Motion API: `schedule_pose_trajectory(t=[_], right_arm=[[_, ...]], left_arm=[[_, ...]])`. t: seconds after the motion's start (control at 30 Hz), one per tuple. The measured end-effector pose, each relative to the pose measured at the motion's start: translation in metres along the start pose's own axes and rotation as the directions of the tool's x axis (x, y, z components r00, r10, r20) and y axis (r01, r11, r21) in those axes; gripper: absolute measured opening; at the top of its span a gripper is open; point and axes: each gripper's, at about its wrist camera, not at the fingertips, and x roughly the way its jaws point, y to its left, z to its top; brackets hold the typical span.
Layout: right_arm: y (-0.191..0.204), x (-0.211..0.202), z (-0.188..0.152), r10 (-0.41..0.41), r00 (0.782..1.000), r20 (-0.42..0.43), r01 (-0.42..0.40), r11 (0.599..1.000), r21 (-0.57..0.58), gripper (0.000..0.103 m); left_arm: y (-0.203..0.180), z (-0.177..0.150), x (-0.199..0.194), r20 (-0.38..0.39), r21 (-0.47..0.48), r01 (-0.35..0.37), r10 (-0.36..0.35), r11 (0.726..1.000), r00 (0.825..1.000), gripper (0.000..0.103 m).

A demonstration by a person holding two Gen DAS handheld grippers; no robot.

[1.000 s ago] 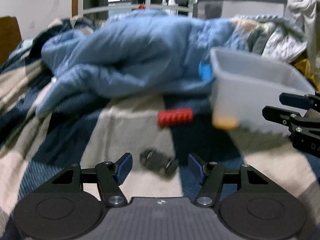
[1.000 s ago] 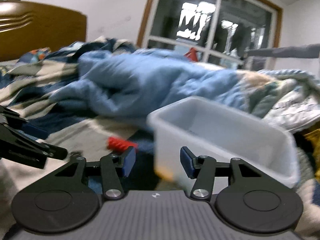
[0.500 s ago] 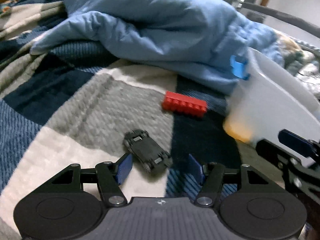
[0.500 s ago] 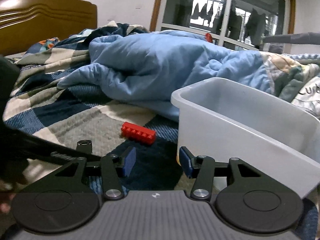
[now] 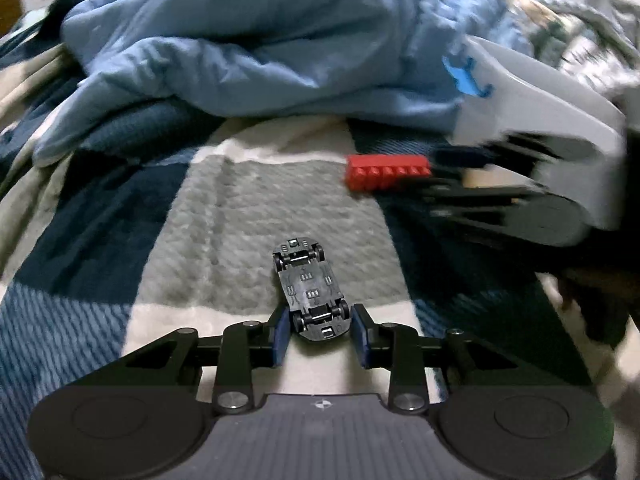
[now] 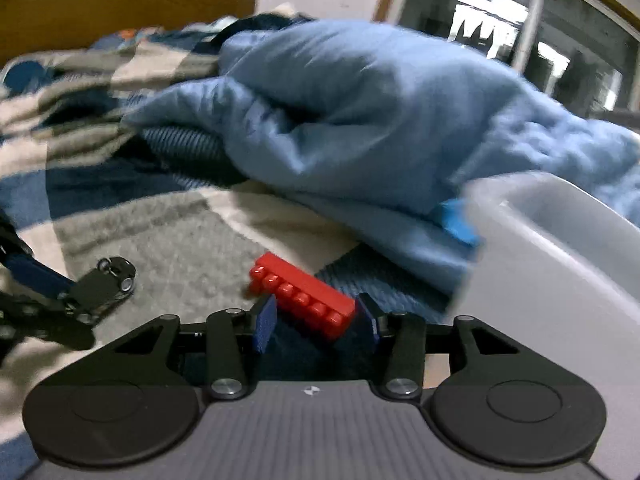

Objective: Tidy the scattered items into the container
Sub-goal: 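Grasp the black toy car with the left tool while the right tool grasps the red brick, then carry the car and red brick over the white bin and open both tools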

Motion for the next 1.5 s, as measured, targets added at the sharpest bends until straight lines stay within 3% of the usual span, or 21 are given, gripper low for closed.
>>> schedule_pose_trajectory(t=[0.1, 0.27, 0.33, 0.37, 0.4, 0.53, 0.8, 1.13, 1.3, 1.5], right_arm=[[0.012, 0.018, 0.002, -0.012, 1.000, -0.017, 0.010, 0.993, -0.119, 0.065], [0.010, 0.028, 0.004, -0.001, 0.999, -0.046, -0.006, 0.986, -0.165, 0.068], [0.007, 0.032, 0.007, 0.021, 0.997, -0.077, -0.033, 0.986, -0.163, 0.061], [0.006, 0.033, 0.010, 0.040, 0.994, -0.100, -0.055, 0.987, -0.148, 0.044], [0.008, 0.033, 0.013, 0.045, 0.992, -0.121, -0.062, 0.988, -0.142, 0.038], [0.028, 0.012, 0.007, 0.011, 0.988, -0.155, -0.038, 0.983, -0.178, 0.032], [0.029, -0.065, -0.018, -0.008, 0.996, -0.090, 0.001, 0.997, -0.075, 0.028], [0.000, -0.139, -0.037, -0.120, 0.989, -0.091, 0.132, 0.981, 0.141, 0.028], [-0.013, -0.173, -0.042, -0.221, 0.972, -0.077, 0.230, 0.960, 0.161, 0.028], [-0.025, -0.195, -0.053, -0.259, 0.964, -0.060, 0.266, 0.945, 0.188, 0.028]], left_arm=[[0.006, 0.000, 0.001, 0.000, -0.020, 0.033, -0.033, 0.999, 0.999, 0.037], [0.012, -0.001, 0.003, 0.011, -0.027, 0.061, -0.061, 0.998, 0.998, 0.037], [0.013, -0.001, 0.002, 0.012, -0.035, 0.061, -0.061, 0.998, 0.998, 0.037], [0.013, -0.001, 0.002, 0.013, -0.043, 0.062, -0.061, 0.997, 0.998, 0.037], [0.013, -0.001, 0.001, 0.013, -0.051, 0.063, -0.062, 0.997, 0.998, 0.037], [0.013, -0.004, -0.002, 0.010, -0.071, 0.065, -0.065, 0.995, 0.998, 0.036], [-0.011, -0.016, -0.024, 0.020, -0.024, 0.084, -0.083, 0.996, 0.996, 0.035], [-0.077, -0.010, -0.069, 0.080, 0.074, 0.171, -0.176, 0.983, 0.981, 0.034], [-0.112, -0.003, -0.082, 0.126, 0.121, 0.196, -0.211, 0.973, 0.969, 0.033], [-0.137, 0.002, -0.085, 0.142, 0.157, 0.202, -0.225, 0.967, 0.964, 0.033]])
